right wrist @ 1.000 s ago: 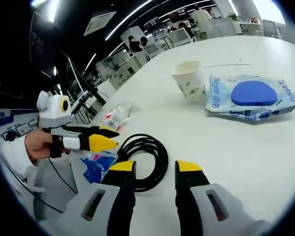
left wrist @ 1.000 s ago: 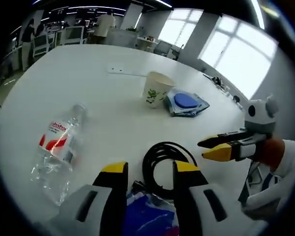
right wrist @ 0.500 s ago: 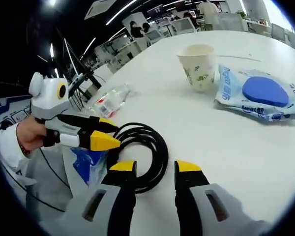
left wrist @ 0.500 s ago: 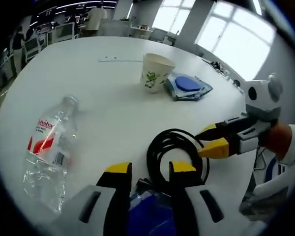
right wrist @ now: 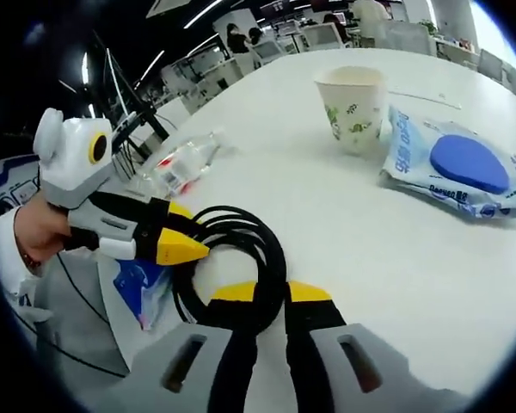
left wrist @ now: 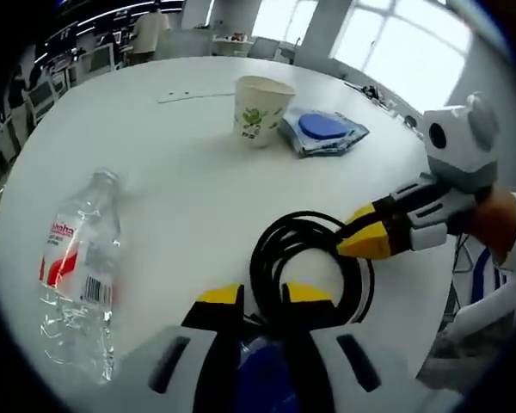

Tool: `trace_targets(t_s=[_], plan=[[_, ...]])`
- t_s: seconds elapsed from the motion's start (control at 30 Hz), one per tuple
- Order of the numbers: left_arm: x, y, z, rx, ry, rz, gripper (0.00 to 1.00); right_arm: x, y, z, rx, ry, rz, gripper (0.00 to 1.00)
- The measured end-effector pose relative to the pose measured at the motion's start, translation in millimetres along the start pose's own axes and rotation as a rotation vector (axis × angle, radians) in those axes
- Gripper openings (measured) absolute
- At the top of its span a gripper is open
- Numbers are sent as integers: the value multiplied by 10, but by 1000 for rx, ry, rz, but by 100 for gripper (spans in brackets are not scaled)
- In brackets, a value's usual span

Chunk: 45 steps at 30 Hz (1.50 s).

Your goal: Arrange the tabletop items into an orderly group along one side of the table until the central work area is clear of visible clutter.

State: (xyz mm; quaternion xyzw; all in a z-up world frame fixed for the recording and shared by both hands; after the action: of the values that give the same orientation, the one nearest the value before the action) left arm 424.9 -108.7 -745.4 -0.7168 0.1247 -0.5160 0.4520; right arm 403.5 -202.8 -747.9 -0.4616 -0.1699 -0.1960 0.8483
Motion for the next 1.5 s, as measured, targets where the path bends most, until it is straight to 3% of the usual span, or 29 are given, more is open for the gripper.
trace_targets(t_s=[0.27,0.67,1.0,1.3,1.5], plan=[[67,45,-20,-11,-58,-16,6,4,-70,-62,0,61,-6,5],[305,27,-129,-67,-134,-69,2,132,-324,-129,3,67,-49,1],[569,-16,-247,-109,-125,-117,2,244,-578,-196,2,67,-91,0],[978,-81,-466,-163,-77,-166,2,379,-974,-269,-37,68,-165,0],[1295,-30,-710,-198,-44,-190,2,458,-1366,-486,-57,94,-213,0]])
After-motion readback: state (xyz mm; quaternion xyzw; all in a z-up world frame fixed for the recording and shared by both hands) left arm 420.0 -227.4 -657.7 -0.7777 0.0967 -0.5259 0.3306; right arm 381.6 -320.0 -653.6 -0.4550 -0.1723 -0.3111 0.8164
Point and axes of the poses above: the point that each gripper's makers call its tool centre point, and the gripper's own axes: y roughly forward along the fingers, z roughly to its left, x roughly out of its top, the point moved 2 cm from there along -y, roughly backward along the fingers, and after that the axes turned 15 degrees about y, right-handed, at the moved point
